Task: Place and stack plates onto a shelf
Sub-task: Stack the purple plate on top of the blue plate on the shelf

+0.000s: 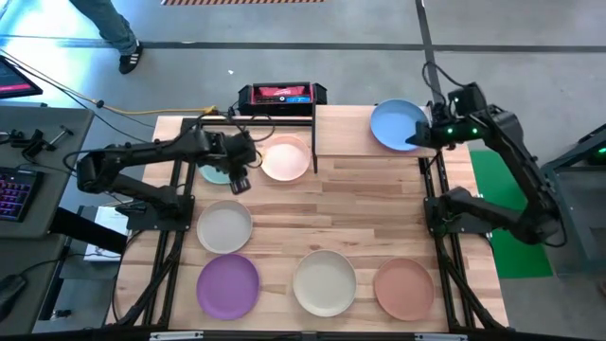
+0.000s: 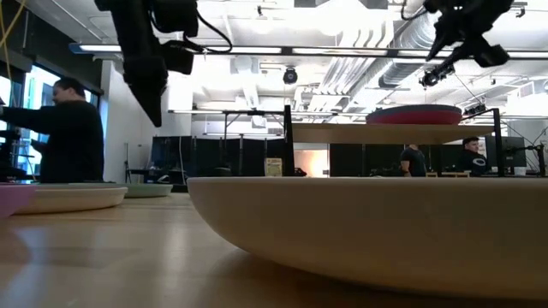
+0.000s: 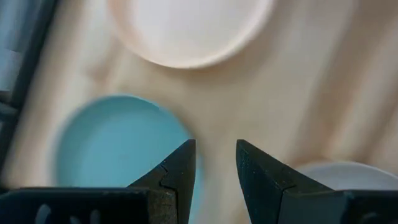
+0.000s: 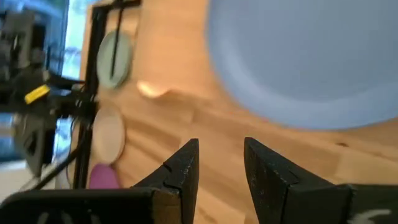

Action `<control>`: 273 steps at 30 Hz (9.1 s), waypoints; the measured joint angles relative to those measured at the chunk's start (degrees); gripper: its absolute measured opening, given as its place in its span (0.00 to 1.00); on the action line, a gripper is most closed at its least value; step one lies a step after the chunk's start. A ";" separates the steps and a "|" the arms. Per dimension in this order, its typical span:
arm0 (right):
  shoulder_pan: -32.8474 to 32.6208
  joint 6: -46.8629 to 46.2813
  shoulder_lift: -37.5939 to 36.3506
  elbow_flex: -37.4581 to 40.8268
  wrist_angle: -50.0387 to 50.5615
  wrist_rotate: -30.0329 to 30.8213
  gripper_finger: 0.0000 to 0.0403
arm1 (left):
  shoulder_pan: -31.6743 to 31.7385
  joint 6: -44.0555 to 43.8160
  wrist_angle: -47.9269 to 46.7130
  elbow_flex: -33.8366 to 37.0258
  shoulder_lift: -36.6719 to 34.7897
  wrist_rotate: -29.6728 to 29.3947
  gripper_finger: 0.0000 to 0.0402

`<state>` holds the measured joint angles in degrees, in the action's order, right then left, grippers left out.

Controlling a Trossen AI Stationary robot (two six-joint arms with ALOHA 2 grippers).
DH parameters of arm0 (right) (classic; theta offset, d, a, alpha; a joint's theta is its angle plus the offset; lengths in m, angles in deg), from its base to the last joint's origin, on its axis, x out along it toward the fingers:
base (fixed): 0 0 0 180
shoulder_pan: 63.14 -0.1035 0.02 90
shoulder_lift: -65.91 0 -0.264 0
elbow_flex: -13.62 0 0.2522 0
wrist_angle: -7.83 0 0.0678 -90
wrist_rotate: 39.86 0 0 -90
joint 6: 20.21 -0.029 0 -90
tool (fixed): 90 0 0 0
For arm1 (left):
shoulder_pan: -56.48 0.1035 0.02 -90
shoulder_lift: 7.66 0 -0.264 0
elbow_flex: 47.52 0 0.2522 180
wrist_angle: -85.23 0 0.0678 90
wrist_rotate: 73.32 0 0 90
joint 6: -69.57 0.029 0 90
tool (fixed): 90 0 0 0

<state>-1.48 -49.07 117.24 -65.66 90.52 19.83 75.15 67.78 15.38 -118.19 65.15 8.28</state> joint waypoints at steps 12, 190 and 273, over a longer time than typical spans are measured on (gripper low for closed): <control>-25.16 -11.84 -1.07 -0.02 -6.71 5.50 0.26 | -13.93 -9.55 -7.05 0.00 0.00 7.30 0.26; -61.47 -3.40 31.93 0.02 -54.12 38.62 0.41 | -20.74 -34.08 12.11 -0.41 1.46 1.86 0.00; -56.86 -15.31 41.79 -17.49 -27.58 44.05 0.00 | -3.52 -20.41 16.32 -8.24 1.42 -3.39 0.09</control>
<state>-58.34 -64.39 159.04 -83.14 62.94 63.87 71.63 47.37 31.70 -126.43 66.57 4.89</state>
